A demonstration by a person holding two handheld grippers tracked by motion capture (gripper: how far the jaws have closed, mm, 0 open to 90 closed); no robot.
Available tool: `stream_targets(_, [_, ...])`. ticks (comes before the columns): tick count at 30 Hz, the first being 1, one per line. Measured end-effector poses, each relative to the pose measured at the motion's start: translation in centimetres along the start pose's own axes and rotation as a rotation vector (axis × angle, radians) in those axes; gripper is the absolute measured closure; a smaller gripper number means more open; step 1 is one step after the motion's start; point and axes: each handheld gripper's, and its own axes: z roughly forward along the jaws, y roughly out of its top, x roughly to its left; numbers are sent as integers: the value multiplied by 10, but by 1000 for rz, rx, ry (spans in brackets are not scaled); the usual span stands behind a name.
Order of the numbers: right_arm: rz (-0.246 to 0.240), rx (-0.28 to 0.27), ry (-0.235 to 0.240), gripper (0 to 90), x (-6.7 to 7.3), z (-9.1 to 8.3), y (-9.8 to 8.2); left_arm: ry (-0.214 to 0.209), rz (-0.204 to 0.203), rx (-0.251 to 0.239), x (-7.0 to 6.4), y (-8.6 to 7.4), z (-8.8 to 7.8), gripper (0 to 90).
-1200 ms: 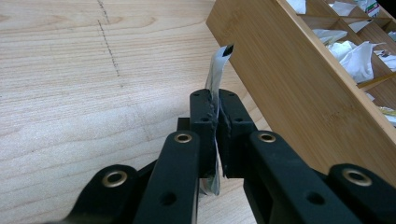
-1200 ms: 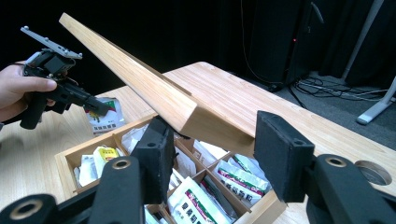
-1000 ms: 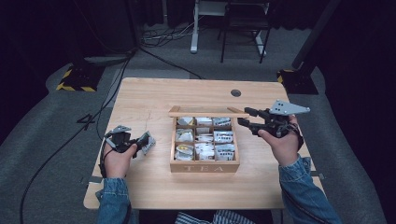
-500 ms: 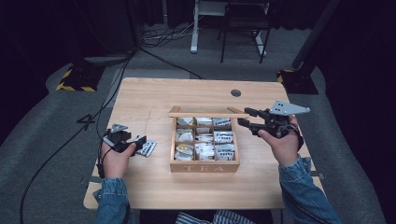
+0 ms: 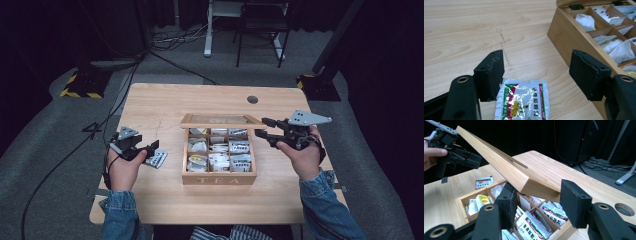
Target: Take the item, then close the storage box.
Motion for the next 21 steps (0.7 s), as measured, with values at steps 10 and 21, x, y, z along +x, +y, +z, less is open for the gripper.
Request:
stream_targets(10, [-3,12,-1,490,2,-1,-1,-6,8,-25,-3,4,-6,294])
stream_targets(21, [-15,41,1,490,5,-2,-1,-3,-15,-17,5,-1,-12,292])
